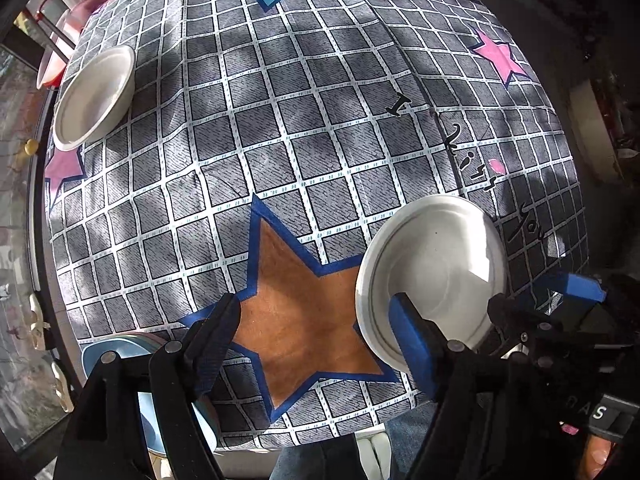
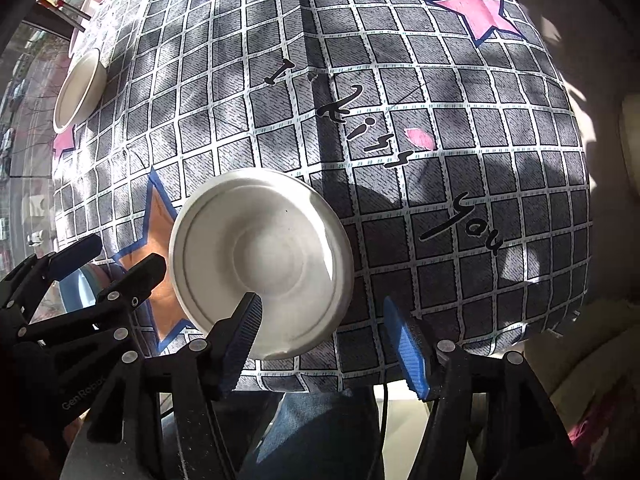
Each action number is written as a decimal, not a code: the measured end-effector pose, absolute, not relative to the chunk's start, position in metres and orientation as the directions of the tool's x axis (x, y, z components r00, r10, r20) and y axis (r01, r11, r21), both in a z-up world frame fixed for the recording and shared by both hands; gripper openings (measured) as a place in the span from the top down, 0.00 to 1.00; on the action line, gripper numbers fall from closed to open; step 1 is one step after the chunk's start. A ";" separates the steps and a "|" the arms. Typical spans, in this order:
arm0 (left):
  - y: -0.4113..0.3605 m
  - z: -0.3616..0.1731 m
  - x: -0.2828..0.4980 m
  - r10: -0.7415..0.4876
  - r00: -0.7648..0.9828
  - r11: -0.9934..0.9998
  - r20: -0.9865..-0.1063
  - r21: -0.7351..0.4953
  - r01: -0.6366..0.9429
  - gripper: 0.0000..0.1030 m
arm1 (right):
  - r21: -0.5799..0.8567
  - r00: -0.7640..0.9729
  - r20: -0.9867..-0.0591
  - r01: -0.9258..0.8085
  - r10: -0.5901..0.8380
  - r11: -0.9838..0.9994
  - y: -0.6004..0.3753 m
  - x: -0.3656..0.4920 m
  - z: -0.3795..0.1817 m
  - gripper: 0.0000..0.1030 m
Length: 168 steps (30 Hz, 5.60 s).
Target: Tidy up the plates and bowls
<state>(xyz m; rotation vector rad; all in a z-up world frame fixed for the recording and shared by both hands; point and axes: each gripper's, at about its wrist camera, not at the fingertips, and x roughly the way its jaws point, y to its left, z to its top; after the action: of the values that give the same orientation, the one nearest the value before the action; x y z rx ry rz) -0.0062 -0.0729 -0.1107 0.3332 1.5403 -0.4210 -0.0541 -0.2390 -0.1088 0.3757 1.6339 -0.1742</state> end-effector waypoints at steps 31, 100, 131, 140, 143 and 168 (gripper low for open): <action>0.136 -0.011 -0.090 0.058 0.209 0.985 -0.976 0.090 0.145 0.22 | 0.244 0.117 -0.968 0.260 0.220 0.934 -0.125 -0.140 -0.070 0.23; 0.422 -0.021 0.300 -0.297 0.120 0.665 -0.947 -0.115 0.738 0.22 | -0.190 -0.096 -0.980 0.722 -0.176 0.665 0.265 0.180 -0.052 0.23; 0.415 0.017 0.488 -0.475 0.077 0.500 -0.877 -0.196 0.844 0.17 | -0.158 -0.056 -0.970 0.883 -0.236 0.443 0.266 0.329 0.014 0.23; 0.414 0.021 0.490 -0.479 0.048 0.435 -0.877 -0.189 0.880 0.17 | -0.102 -0.032 -0.981 0.922 -0.189 0.373 0.281 0.323 0.012 0.23; 0.411 0.021 0.485 -0.471 0.037 0.408 -0.881 -0.181 0.895 0.17 | -0.105 -0.042 -0.982 0.932 -0.184 0.347 0.282 0.318 0.011 0.23; 0.284 0.033 0.404 -0.403 -0.056 0.142 -0.913 -0.123 0.982 0.17 | -0.092 -0.088 -0.980 0.996 -0.176 0.014 0.224 0.188 0.013 0.23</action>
<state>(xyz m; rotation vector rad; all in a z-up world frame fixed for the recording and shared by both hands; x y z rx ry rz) 0.4041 0.2839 0.0333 0.7434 1.0403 -1.3188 0.1877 0.2237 0.0135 1.0177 1.1525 -1.3368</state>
